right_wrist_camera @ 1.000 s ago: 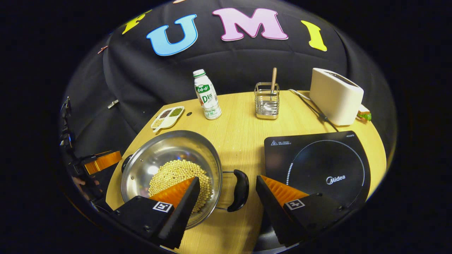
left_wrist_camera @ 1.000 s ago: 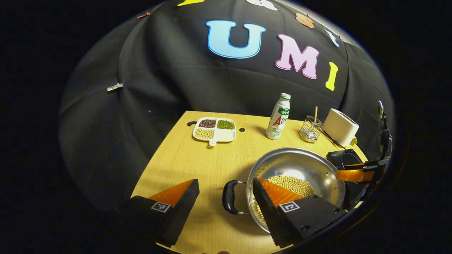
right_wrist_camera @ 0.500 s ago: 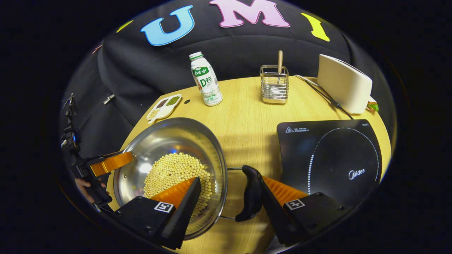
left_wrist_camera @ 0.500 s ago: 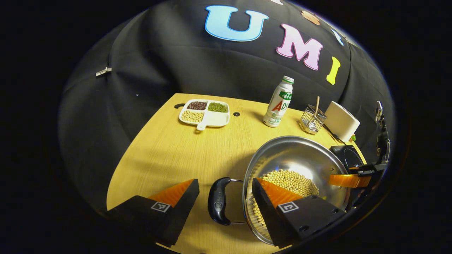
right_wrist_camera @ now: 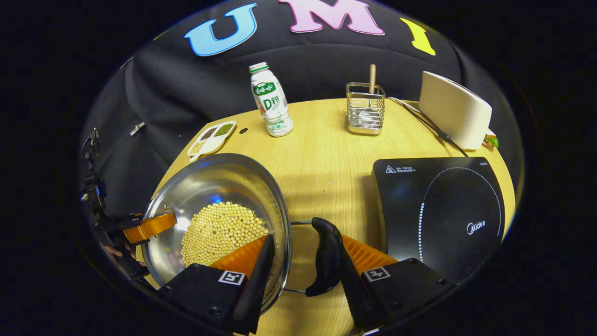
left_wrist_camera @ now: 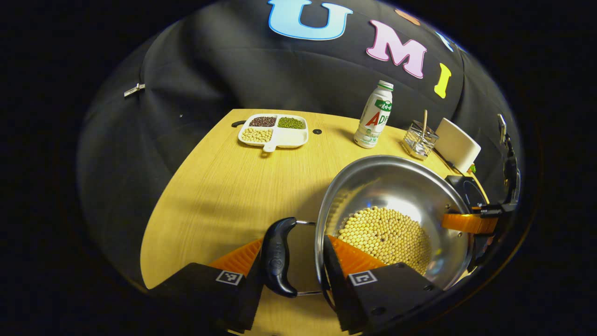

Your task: First push the handle of the pot to place it horizontally, then grasp the pot with both hands and set it on the induction cooktop.

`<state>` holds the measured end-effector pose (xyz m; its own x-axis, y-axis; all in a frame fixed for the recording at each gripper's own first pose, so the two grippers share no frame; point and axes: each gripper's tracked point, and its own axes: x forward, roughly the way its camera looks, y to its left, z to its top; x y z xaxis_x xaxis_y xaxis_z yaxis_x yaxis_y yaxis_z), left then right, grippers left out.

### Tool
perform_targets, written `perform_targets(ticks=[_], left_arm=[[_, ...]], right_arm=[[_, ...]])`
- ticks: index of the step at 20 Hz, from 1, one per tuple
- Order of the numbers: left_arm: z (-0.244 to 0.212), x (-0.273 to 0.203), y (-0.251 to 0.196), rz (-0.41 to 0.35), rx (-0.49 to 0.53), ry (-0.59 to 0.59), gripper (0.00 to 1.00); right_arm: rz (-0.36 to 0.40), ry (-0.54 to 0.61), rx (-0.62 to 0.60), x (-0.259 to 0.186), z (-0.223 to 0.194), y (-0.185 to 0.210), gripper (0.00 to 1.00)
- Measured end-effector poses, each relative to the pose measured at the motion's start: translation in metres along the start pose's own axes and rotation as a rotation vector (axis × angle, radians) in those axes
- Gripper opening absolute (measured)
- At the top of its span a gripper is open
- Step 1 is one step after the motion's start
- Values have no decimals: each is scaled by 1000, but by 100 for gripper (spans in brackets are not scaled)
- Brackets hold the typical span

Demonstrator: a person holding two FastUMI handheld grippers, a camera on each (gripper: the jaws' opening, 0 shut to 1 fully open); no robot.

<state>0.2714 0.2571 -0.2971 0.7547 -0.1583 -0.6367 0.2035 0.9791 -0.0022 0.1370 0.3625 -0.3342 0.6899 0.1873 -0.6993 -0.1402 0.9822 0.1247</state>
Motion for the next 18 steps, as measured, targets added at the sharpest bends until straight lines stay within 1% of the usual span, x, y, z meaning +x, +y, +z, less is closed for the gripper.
perform_targets(ticks=[1,2,6,7,8,9,10,14,17,18], left_arm=[[1,-1,3,-1,-13,-5,69],[-2,-2,4,-4,-28,-3,67],[-8,-6,9,2,-41,16,66],[-8,-6,9,2,-47,16,66],[-9,-6,8,0,-51,16,65],[-9,-6,8,-1,-56,16,65],[-10,-6,8,-2,-59,19,64],[-9,-8,8,-4,-67,10,61],[-9,-11,8,12,-70,11,60],[-10,-11,7,14,-79,9,59]], right_arm=[[2,0,-8,2,-3,1,72],[4,-1,-5,0,-3,4,66],[-4,5,-17,1,-5,6,66],[-8,7,-9,1,-5,6,60],[-8,14,-6,3,-7,5,63],[-6,15,-8,2,-6,6,63],[-8,13,-2,2,-4,5,59],[-7,16,-2,2,-7,5,59],[-5,9,-22,-1,-8,6,59],[-8,6,-8,3,-10,7,59]])
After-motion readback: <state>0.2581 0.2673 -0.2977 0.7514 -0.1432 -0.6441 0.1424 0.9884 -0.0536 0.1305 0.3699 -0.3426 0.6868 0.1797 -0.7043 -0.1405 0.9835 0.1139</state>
